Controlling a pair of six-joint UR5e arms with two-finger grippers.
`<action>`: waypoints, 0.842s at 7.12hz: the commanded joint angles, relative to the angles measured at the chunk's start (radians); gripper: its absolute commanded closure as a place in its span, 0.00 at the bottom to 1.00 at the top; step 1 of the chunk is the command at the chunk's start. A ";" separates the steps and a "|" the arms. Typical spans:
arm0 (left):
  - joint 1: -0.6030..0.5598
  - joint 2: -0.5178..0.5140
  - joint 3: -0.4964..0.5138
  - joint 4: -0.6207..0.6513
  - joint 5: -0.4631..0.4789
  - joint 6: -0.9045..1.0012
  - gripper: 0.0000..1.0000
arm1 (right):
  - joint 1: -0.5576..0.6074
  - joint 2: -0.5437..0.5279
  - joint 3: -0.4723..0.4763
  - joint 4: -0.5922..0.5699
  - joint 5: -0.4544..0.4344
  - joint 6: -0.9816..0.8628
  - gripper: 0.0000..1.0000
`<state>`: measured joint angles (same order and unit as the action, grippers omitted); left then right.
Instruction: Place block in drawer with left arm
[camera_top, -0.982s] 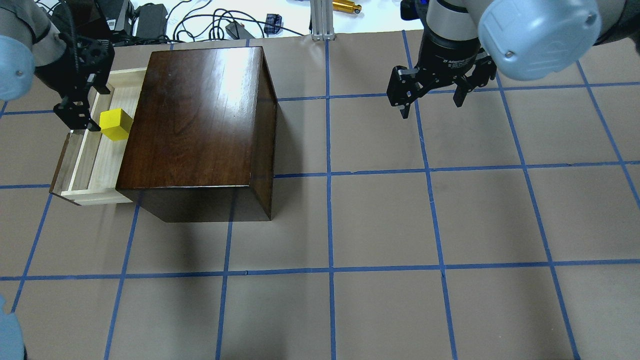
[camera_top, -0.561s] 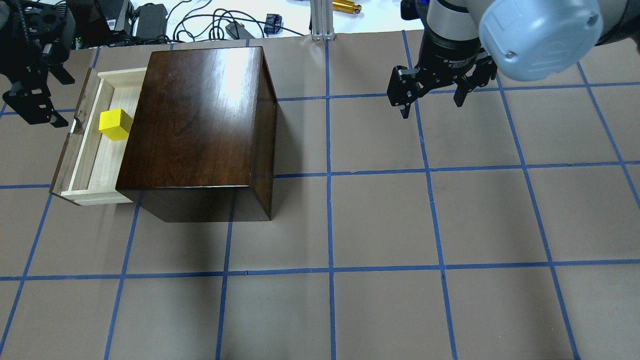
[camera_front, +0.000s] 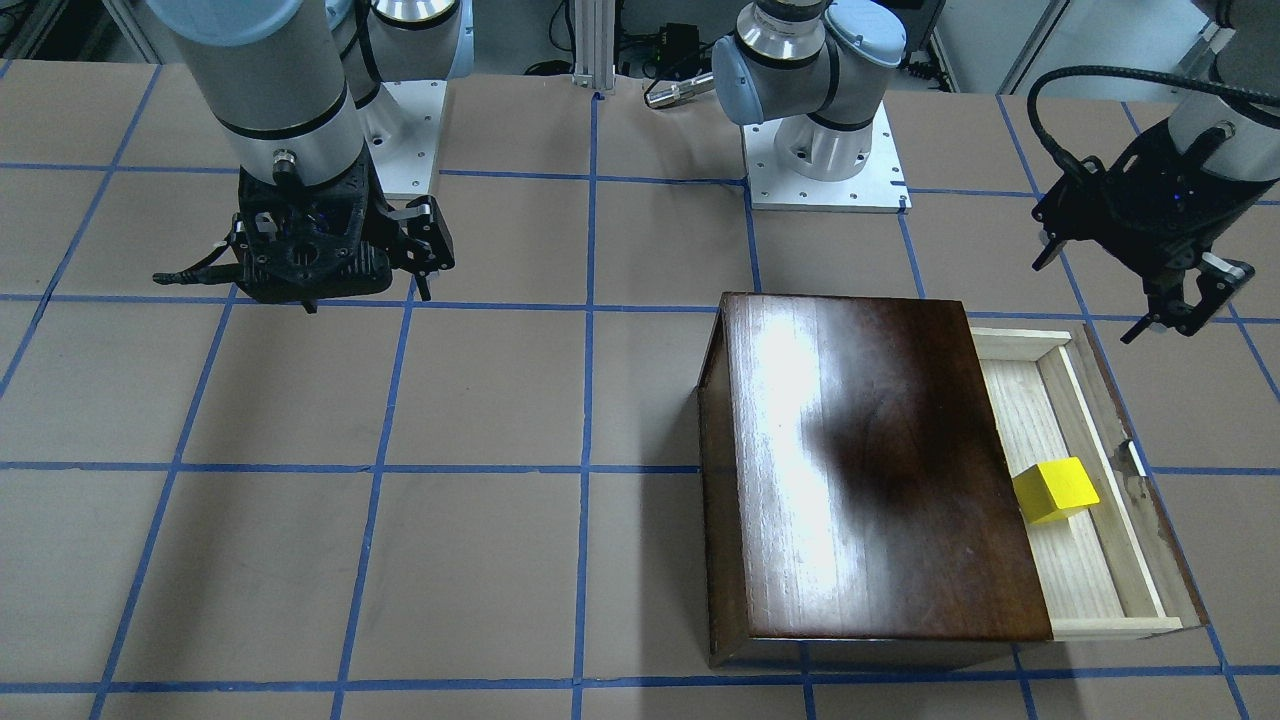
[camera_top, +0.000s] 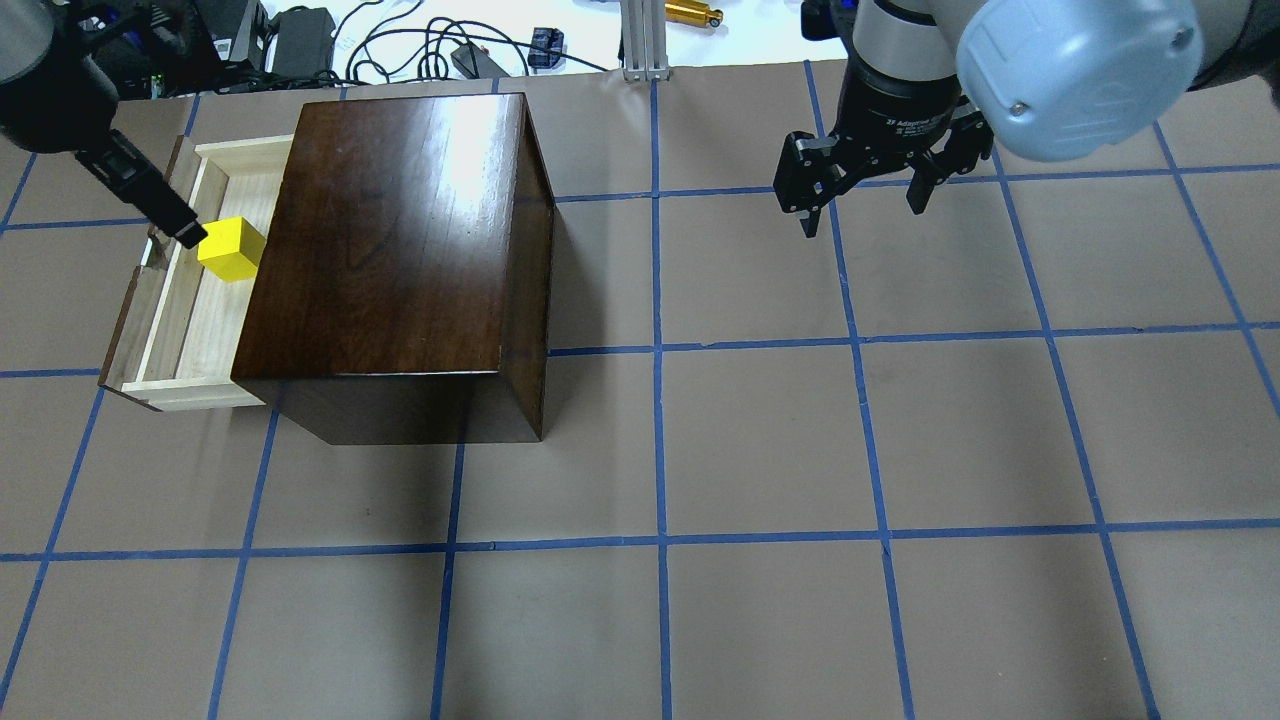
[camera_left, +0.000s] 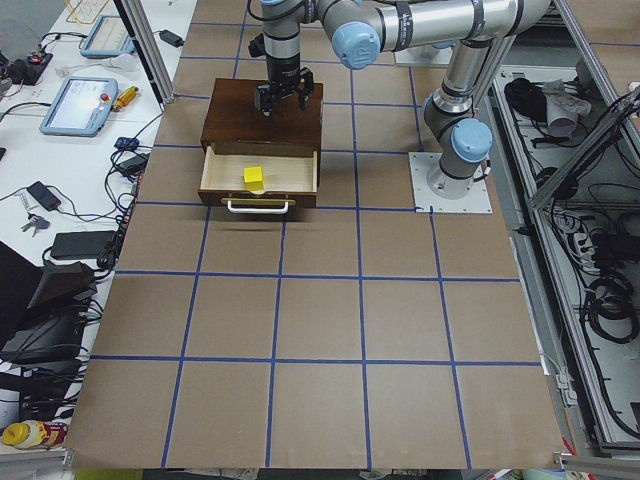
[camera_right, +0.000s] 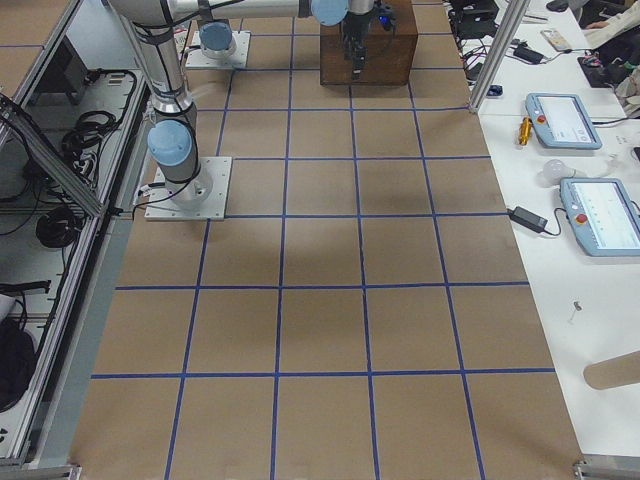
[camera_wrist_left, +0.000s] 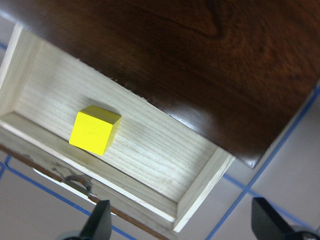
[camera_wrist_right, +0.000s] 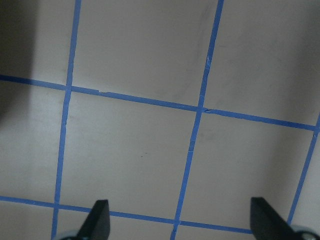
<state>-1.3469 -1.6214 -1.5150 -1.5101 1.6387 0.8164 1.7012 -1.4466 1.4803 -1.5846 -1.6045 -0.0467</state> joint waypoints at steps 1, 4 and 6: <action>-0.124 -0.011 -0.011 0.030 -0.005 -0.496 0.00 | 0.000 0.000 0.000 0.000 0.000 0.001 0.00; -0.248 -0.003 -0.016 0.031 -0.008 -0.735 0.00 | 0.000 0.000 0.000 0.000 0.000 -0.001 0.00; -0.248 -0.005 -0.013 0.028 -0.014 -0.735 0.00 | 0.000 0.000 0.000 0.000 0.000 -0.001 0.00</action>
<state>-1.5920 -1.6227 -1.5297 -1.4814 1.6295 0.0855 1.7011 -1.4466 1.4803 -1.5846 -1.6046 -0.0474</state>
